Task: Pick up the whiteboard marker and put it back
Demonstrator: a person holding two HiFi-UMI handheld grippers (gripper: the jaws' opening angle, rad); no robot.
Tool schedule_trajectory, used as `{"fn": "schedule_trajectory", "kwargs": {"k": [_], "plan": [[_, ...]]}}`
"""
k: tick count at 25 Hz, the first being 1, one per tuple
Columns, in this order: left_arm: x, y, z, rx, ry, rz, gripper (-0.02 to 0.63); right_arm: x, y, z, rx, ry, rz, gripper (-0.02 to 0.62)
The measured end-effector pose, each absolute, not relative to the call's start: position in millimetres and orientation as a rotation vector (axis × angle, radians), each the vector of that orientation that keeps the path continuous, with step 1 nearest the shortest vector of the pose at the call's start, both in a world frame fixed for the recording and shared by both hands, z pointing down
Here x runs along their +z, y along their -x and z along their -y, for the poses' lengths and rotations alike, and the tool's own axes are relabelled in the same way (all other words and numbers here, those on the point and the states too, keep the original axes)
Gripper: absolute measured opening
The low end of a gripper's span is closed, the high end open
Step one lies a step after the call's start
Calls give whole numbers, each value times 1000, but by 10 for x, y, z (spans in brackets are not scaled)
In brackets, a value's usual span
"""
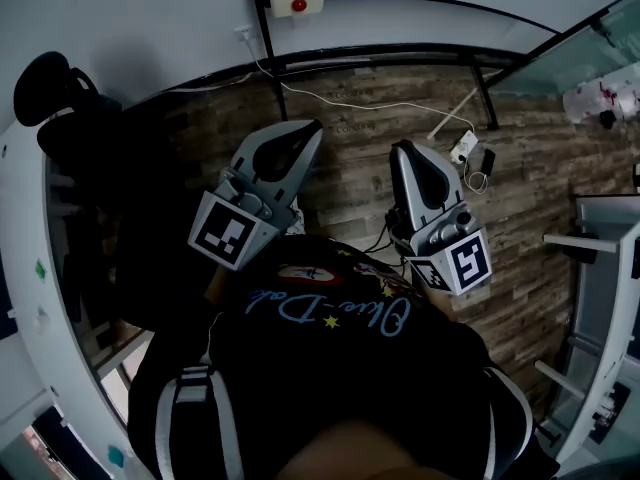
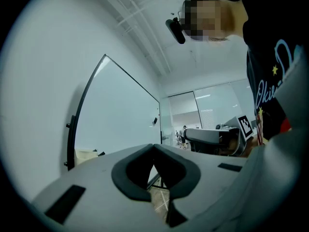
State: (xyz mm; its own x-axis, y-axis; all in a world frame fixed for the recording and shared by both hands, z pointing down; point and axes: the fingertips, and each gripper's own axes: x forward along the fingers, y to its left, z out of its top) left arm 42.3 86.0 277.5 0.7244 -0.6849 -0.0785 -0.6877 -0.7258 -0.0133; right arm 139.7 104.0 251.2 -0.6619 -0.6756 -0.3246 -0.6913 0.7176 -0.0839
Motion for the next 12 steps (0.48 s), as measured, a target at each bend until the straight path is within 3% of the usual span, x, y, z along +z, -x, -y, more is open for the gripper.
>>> {"fn": "schedule_trajectory", "kwargs": {"k": [12], "plan": [[2810,-305,-498,86,2886,-1126,-3,2548,-1235,-663,38,1080,-2615,46]]}}
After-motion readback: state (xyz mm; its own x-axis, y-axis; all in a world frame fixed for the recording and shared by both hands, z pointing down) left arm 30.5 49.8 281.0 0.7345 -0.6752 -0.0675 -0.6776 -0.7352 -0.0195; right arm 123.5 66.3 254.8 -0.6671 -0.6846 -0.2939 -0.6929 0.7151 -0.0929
